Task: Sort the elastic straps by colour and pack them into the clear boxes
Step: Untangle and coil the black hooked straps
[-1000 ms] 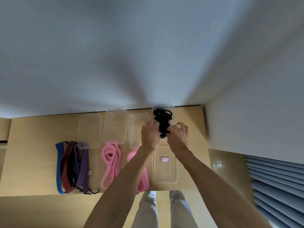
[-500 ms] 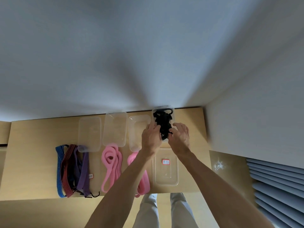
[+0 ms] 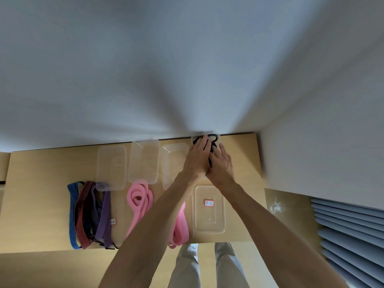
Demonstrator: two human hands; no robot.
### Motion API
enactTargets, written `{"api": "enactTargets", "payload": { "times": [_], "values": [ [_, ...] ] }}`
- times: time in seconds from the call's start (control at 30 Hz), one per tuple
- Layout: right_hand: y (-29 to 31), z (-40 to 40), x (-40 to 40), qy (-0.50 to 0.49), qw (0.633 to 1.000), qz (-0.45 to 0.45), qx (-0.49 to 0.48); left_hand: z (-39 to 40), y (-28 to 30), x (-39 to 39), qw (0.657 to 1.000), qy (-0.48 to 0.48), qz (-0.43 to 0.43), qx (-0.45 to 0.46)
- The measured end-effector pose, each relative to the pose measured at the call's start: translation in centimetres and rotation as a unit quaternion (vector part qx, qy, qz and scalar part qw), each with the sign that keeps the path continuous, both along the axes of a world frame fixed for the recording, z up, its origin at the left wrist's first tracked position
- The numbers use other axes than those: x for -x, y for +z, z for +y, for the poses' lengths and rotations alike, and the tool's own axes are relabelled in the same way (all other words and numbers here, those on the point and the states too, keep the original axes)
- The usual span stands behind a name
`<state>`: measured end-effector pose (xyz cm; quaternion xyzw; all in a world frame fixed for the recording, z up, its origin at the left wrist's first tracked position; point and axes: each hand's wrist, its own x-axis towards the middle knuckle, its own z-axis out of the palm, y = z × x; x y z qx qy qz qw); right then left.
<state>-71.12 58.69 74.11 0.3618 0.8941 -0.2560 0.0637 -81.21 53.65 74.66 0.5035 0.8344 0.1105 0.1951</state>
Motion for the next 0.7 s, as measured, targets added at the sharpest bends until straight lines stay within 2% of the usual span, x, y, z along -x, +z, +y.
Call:
{"api": "enactTargets", "payload": {
  "times": [0.27,0.4,0.47,0.53,0.63,0.7],
  "values": [
    [-0.9,0.3,-1.1,0.047,0.998,-0.045,-0.005,-0.8,-0.2,0.5,0.999,-0.014,-0.044,-0.014],
    [0.2,0.3,-1.2,0.024,1.0,0.01,0.011,-0.4,0.8,1.1,0.999,-0.015,-0.048,-0.007],
    [1.3,0.1,-1.0,-0.026,0.997,0.062,0.026,-0.7,1.8,1.0,0.999,0.009,-0.037,-0.039],
    [2.5,-0.1,-1.0,-0.124,0.983,0.124,0.048,-1.5,2.8,0.6,0.993,0.064,-0.025,-0.096],
    [3.8,-1.0,-2.1,-0.298,0.932,0.201,0.048,-3.6,4.0,-1.3,0.974,0.165,-0.062,-0.142],
    [4.2,-2.0,-3.4,-0.366,0.909,0.185,0.066,-5.3,4.2,-3.1,0.968,0.204,-0.088,-0.115]
  ]
}}
